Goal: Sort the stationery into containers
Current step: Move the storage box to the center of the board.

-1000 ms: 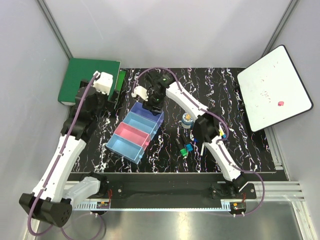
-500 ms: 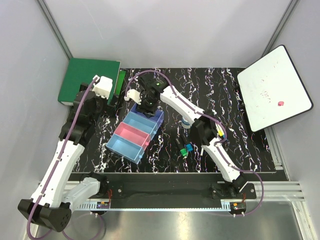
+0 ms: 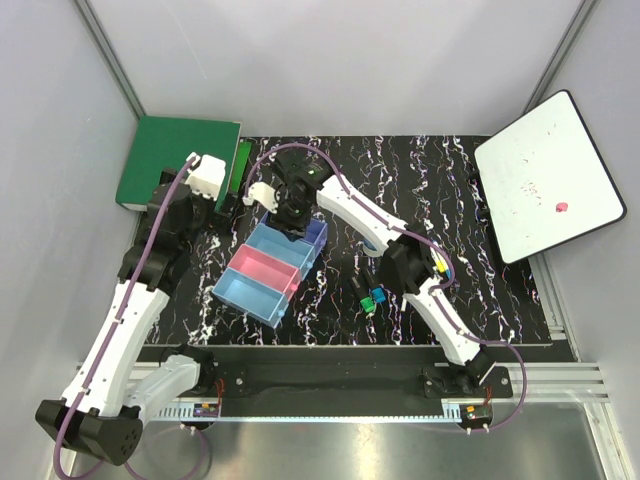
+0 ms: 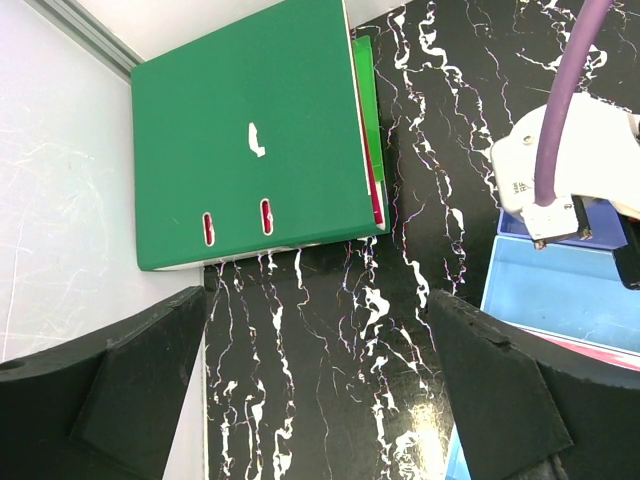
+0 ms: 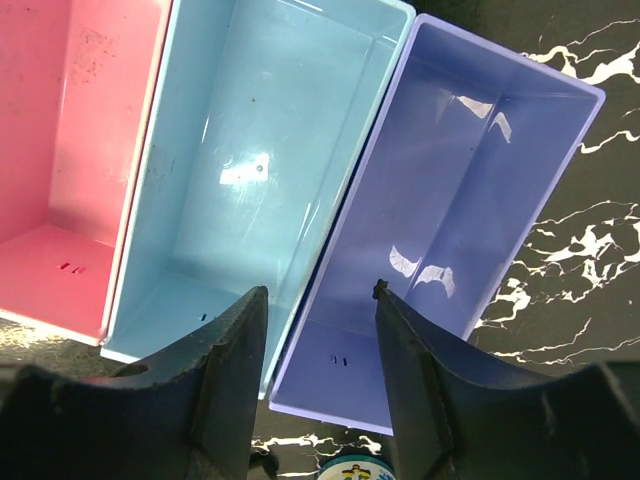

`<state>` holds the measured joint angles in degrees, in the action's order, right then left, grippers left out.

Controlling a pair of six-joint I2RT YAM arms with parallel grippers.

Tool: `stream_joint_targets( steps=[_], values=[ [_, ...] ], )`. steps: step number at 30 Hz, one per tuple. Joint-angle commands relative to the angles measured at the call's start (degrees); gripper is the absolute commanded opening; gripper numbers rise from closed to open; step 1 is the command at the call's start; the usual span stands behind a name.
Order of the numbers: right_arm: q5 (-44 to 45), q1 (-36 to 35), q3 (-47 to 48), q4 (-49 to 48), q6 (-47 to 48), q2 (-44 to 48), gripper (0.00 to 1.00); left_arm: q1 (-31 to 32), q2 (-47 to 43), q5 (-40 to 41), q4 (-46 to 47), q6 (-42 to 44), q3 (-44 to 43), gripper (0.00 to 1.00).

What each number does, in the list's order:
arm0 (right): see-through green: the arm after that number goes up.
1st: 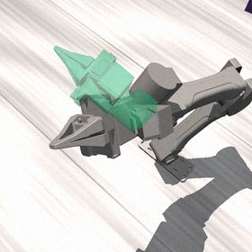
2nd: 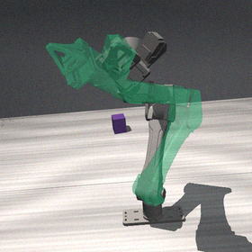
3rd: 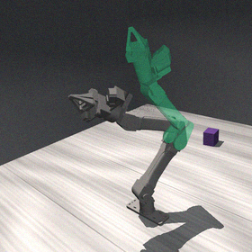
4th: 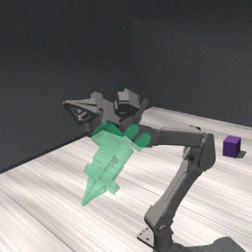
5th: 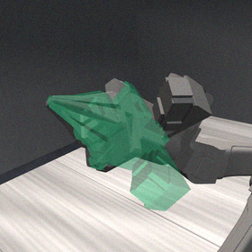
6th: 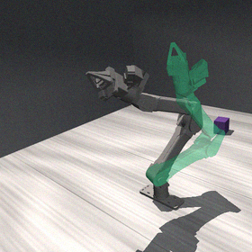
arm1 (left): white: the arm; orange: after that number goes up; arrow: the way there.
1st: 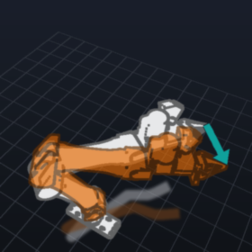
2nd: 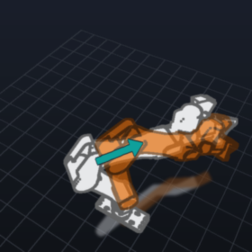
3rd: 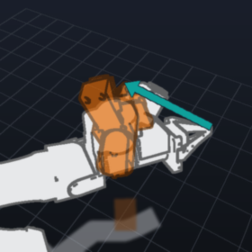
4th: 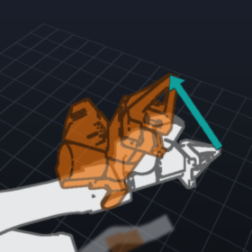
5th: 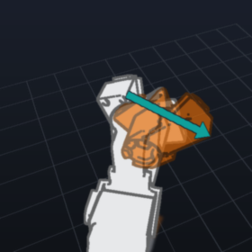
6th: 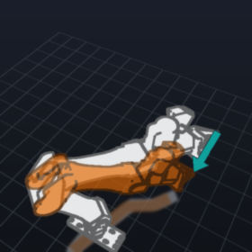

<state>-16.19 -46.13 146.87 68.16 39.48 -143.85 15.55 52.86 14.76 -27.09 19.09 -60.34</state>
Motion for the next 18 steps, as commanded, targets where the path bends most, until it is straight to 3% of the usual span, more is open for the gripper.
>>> stream_joint_targets(
  steps=[1, 18],
  values=[
    [-1.3, -1.0, -0.5, -0.9, -2.4, 2.9, 0.54, -0.2, -0.9, -0.9, 2.0, 0.2, 0.1, 0.99],
    [0.3, -1.0, 0.8, -3.1, -4.7, -3.5, 0.45, -0.2, -3.3, -1.5, 2.0, 0.8, 0.3, 0.99]
  ],
)
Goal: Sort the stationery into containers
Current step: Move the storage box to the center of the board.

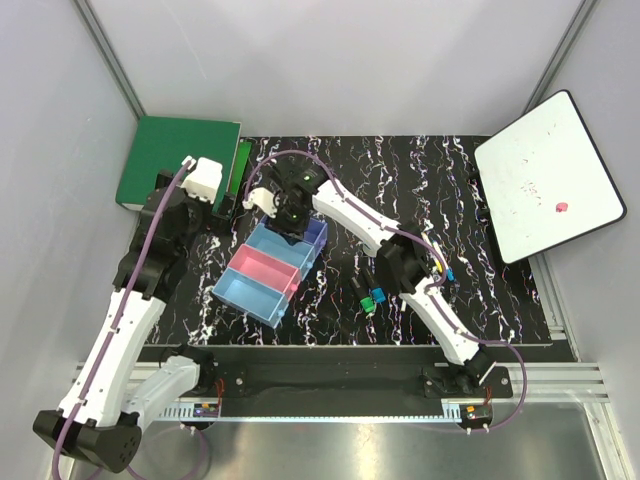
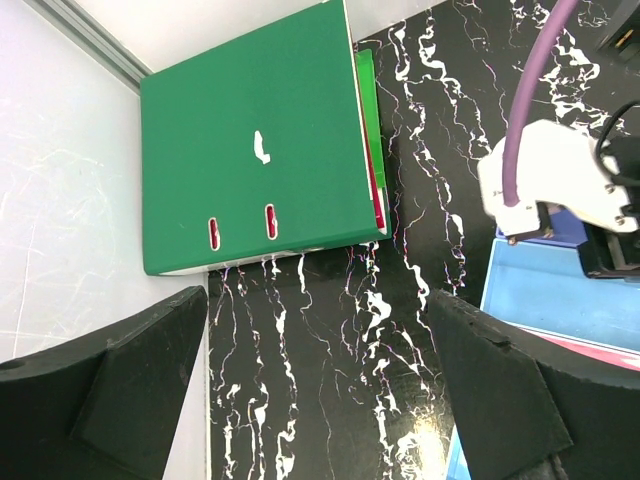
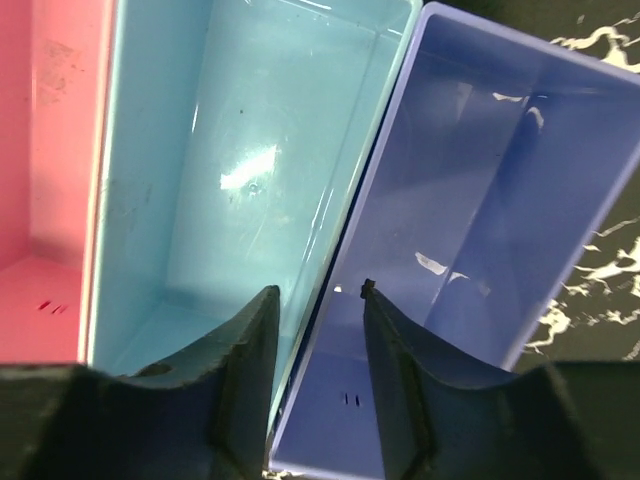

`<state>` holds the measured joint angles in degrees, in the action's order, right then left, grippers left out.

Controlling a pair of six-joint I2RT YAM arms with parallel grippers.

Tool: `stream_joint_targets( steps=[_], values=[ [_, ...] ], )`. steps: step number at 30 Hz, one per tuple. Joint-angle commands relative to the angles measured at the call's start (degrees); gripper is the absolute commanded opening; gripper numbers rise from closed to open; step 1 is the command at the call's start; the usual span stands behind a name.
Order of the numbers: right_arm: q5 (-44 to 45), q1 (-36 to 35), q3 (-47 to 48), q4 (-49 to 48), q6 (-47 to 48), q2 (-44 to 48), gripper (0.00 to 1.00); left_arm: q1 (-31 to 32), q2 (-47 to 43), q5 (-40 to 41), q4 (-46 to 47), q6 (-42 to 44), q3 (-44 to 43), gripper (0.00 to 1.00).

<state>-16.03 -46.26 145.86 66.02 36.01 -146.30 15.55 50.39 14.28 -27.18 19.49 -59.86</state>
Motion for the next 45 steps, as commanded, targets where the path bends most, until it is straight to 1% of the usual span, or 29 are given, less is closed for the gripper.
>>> stream_joint_targets(
  steps=[1, 3, 4, 5, 8, 9, 14, 18, 23, 24, 26, 28, 30, 33, 34, 40, 45],
  values=[
    [0.2, -0.8, 1.8, -1.0, -1.4, -1.2, 0.43, -0.2, -0.8, -1.1, 2.1, 0.2, -0.2, 0.99],
    [-0.1, -0.9, 1.9, -1.1, -2.0, -1.6, 0.36, -0.2, -1.0, -1.4, 2.1, 0.1, 0.0, 0.99],
    [-0.1, -0.9, 2.0, -1.1, -2.1, -1.8, 0.32, -0.2, -1.0, -1.5, 2.0, 0.1, 0.1, 0.99],
    [0.0, -0.8, 2.0, -1.2, -2.3, -1.8, 0.23, -0.2, -1.0, -1.6, 2.1, 0.1, 0.3, 0.99],
    [0.6, -0.8, 2.1, -1.4, -2.9, -1.6, 0.09, -0.2, -1.0, -1.6, 2.1, 0.3, 0.5, 0.99],
    [0.8, -0.8, 2.1, -1.7, -3.4, -1.4, 0.0, -0.2, -1.0, -1.6, 2.2, 0.3, 0.5, 0.99],
    [2.7, -0.7, 0.6, -3.0, -6.7, -0.7, 0.0, -0.2, -1.0, -2.0, 2.3, 0.4, 0.3, 0.99],
    [5.5, 0.6, -1.8, -6.2, -13.6, 0.2, 0.0, -0.1, -1.5, -2.3, 2.3, 0.5, 0.0, 0.99],
    [13.0, 3.8, -3.1, -11.7, -22.9, 0.5, 0.0, -0.2, -2.1, -3.3, 2.2, 1.6, 0.0, 0.99],
    [14.2, 5.5, -3.6, -12.3, -25.9, 0.6, 0.0, -0.2, -2.1, -3.5, 2.2, 2.0, 0.1, 0.99],
    [15.2, 7.2, -3.8, -13.1, -28.0, 0.6, 0.0, -0.2, -1.9, -3.9, 2.2, 2.7, 0.3, 0.99],
    [15.7, 10.3, -3.2, -13.3, -32.0, 0.0, 0.0, -0.1, -1.7, -4.4, 2.3, 3.4, 0.6, 0.99],
    [17.9, 12.2, -3.1, -13.9, -34.8, -0.6, 0.0, -0.2, -1.3, -5.1, 2.2, 3.7, 0.9, 0.99],
    [21.5, 15.8, -2.1, -14.9, -35.7, -1.4, 0.0, -0.2, -0.1, -5.9, 2.2, 4.0, 1.1, 0.99],
    [21.7, 17.5, -1.7, -15.0, -37.6, -1.7, 0.0, -0.2, 0.1, -6.2, 2.2, 4.0, 1.1, 0.99],
    [23.7, 23.4, 1.4, -15.8, -40.7, -4.1, 0.0, -0.1, 2.8, -7.9, 2.3, 3.3, 0.5, 0.99],
    [27.7, 25.9, -1.7, -15.7, -44.5, -2.2, 0.0, -0.1, 5.7, -9.2, 2.2, 3.6, -1.6, 0.99]
  ],
)
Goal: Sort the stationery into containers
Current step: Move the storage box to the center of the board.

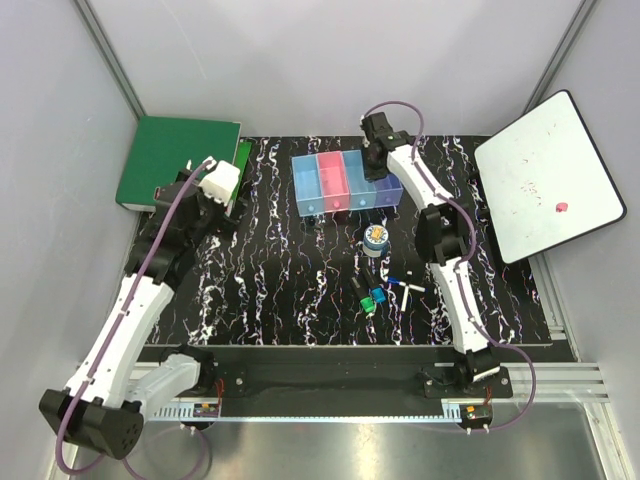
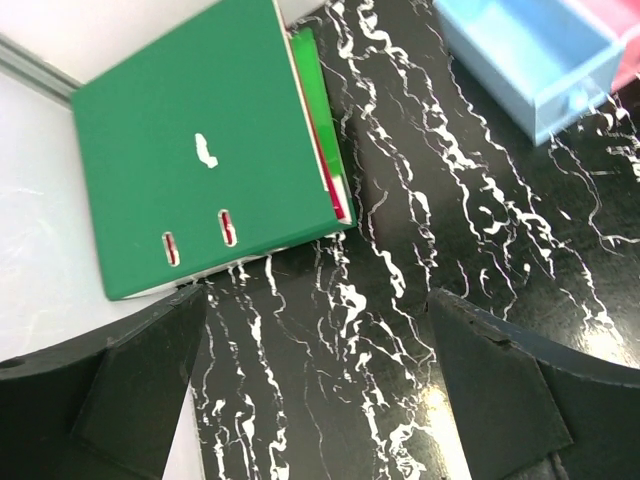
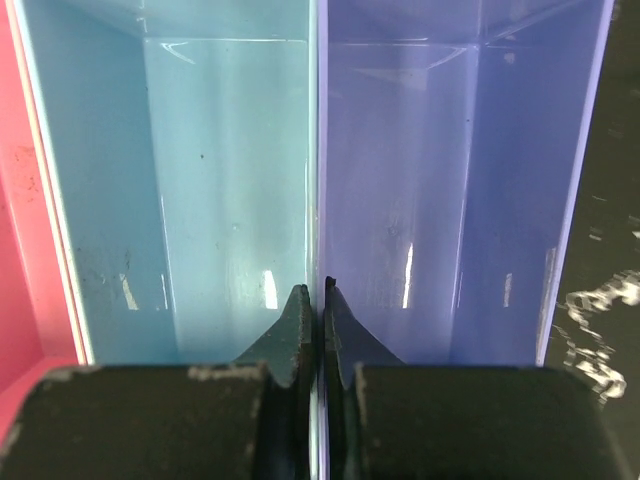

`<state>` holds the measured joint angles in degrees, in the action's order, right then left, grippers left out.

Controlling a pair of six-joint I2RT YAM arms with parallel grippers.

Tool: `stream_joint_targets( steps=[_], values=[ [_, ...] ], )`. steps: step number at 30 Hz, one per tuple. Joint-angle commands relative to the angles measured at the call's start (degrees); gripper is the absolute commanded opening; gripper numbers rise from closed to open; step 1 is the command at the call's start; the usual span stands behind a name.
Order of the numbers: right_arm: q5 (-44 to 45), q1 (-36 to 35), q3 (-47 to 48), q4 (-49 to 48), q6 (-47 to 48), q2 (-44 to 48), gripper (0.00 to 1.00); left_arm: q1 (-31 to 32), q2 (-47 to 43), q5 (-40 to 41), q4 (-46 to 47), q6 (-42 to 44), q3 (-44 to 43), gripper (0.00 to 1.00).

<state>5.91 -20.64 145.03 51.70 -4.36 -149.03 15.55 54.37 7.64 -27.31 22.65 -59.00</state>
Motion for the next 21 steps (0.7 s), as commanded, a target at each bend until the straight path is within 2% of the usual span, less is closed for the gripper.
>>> stream_joint_targets(
  steps=[1, 12, 21],
  values=[
    [7.1, 0.5, -2.3, -1.3, -4.8, 1.0, 0.0, -0.1, 2.0, -2.8, 2.3, 0.6, -3.0, 0.99],
    [5.4, 0.8, -7.8, 0.8, -9.6, 7.0, 0.0, -0.1, 4.4, -5.4, 2.4, 1.3, -5.5, 0.99],
    [4.5, -0.3, -16.8, 1.0, -8.3, 13.0, 0.0, 0.3, 3.3, -5.7, 2.4, 0.5, -5.2, 0.99]
  ],
)
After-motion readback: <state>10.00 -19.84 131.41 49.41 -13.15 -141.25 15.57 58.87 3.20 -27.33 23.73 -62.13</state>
